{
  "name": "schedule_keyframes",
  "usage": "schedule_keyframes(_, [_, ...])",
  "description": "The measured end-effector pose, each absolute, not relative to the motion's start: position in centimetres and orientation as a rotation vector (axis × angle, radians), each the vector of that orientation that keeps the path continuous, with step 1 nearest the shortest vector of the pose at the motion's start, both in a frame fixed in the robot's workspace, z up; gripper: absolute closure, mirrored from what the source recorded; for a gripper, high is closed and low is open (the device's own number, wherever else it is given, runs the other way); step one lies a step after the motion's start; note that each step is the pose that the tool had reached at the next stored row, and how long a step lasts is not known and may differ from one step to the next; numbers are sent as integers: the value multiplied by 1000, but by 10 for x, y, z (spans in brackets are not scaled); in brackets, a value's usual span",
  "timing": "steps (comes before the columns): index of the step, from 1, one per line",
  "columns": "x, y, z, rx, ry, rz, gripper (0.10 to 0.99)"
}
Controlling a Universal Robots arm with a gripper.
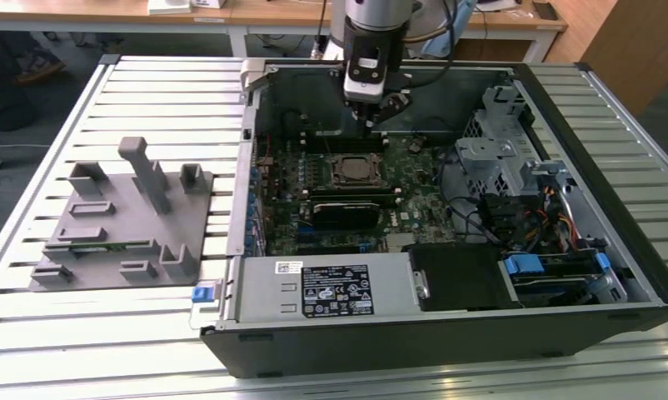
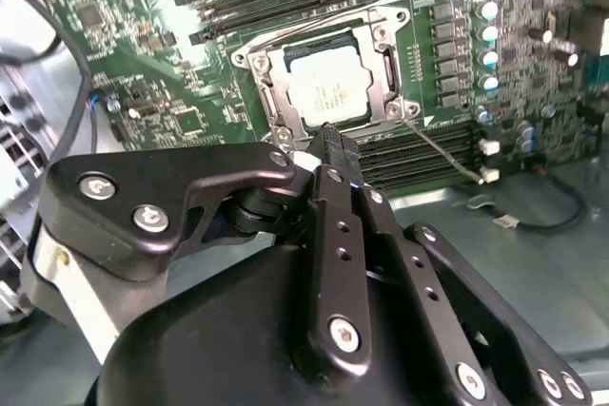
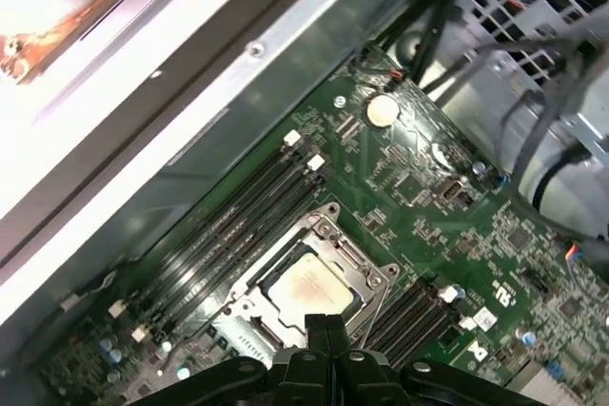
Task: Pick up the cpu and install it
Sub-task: 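Install the first cpu locking lever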
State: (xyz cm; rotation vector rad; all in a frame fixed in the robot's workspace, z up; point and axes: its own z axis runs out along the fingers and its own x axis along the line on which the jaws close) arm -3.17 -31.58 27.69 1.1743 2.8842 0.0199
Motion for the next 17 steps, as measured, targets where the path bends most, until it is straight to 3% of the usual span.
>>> schedule_keyframes(17, [-32,-316,277,804,3010,25,980])
